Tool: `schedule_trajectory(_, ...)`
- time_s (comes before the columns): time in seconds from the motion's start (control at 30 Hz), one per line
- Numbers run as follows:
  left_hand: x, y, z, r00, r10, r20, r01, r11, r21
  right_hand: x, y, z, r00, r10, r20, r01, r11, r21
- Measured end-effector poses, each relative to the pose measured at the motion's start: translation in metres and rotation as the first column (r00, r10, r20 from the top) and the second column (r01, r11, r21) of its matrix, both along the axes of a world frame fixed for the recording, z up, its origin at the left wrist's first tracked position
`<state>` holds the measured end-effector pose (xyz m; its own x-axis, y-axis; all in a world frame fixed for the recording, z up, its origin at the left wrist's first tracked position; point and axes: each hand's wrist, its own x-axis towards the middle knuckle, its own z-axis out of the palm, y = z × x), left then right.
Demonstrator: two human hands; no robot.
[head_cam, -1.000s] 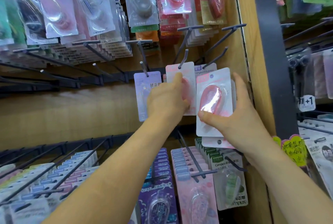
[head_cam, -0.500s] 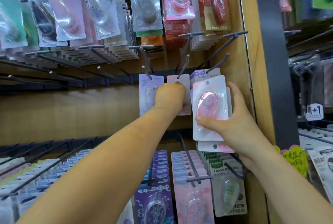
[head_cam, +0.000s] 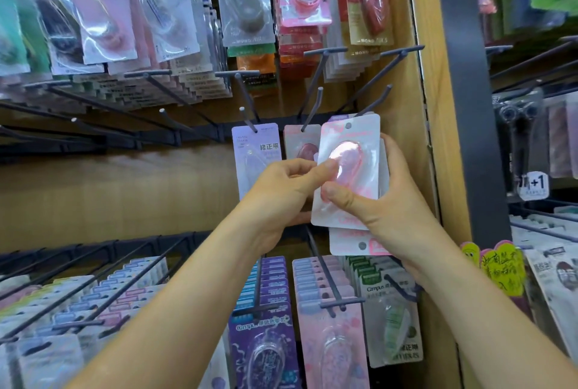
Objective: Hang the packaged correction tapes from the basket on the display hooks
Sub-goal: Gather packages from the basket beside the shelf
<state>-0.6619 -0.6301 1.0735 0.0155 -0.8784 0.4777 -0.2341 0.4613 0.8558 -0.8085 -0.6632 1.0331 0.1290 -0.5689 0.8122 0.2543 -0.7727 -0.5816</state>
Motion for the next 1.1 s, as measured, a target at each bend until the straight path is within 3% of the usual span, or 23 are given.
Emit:
schedule_trajectory(0.13,0.000,-0.002,-0.002,0.997,0.041,-0.062,-0.043,0.999,-0.027,-0.009,0.005,0.001,0.987,0.152,-0.057,-0.148,0.987,0.069)
schedule_trajectory(0.37,0.002,0.001,-0.010,0.954,0.028,-0.298,-0.039,0.999,-0.031,-0.021,0.002,-0.002,0.973,0.215,-0.082,-0.208,0.974,0.090)
schedule_trajectory(0.53,0.007,0.013,-0.013,0.961,0.050,-0.271,-0.082,0.991,-0.110,-0.018,0.003,-0.007,0.989,-0.026,-0.144,0.025,1.000,-0.011)
schedule_trajectory(0.73,0.018,0.036,-0.020,0.975,0.119,-0.187,-0.181,0.916,-0.358,-0.018,0.016,-0.014,0.948,-0.310,-0.070,0.293,0.938,-0.183)
schedule_trajectory(0.93,0.003,0.038,-0.007,0.992,0.106,-0.067,-0.125,0.881,-0.457,-0.013,0.032,-0.016,0.915,-0.402,0.036,0.395,0.872,-0.291)
schedule_trajectory(1.1,0.000,0.028,-0.002,0.979,0.202,-0.024,-0.182,0.814,-0.552,-0.016,0.035,-0.018,0.880,-0.474,0.011,0.456,0.841,-0.291)
